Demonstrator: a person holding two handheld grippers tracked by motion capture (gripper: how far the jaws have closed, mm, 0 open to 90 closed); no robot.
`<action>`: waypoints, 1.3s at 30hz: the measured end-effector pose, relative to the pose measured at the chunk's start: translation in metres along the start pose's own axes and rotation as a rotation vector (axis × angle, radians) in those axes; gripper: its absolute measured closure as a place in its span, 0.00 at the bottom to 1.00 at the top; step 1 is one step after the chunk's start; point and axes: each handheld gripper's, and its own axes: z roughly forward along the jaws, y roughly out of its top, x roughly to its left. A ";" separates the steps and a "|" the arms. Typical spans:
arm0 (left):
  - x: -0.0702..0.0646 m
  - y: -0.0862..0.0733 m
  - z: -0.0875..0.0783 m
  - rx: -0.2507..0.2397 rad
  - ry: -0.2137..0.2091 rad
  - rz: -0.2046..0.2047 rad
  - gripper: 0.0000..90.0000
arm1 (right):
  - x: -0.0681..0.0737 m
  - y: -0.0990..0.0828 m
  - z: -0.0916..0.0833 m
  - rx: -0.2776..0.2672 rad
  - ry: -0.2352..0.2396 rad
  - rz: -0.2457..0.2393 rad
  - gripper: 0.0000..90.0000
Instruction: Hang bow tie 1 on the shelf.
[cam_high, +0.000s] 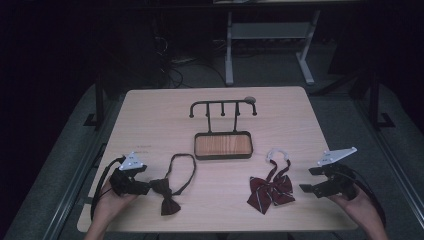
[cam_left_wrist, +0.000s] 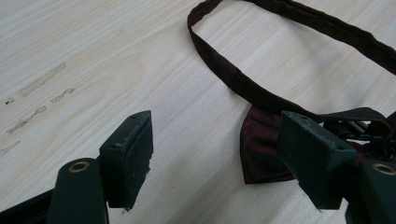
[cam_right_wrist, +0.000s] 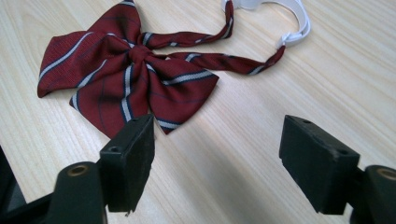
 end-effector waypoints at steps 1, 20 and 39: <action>0.000 0.000 0.000 -0.002 0.001 -0.003 0.31 | 0.000 0.004 0.000 0.010 0.007 0.006 0.26; -0.002 0.002 -0.002 -0.018 0.024 -0.003 0.30 | 0.007 0.046 0.005 0.043 0.048 -0.067 0.24; -0.001 0.000 -0.001 -0.013 0.021 0.000 0.30 | -0.014 0.079 0.027 0.143 0.048 -0.054 0.37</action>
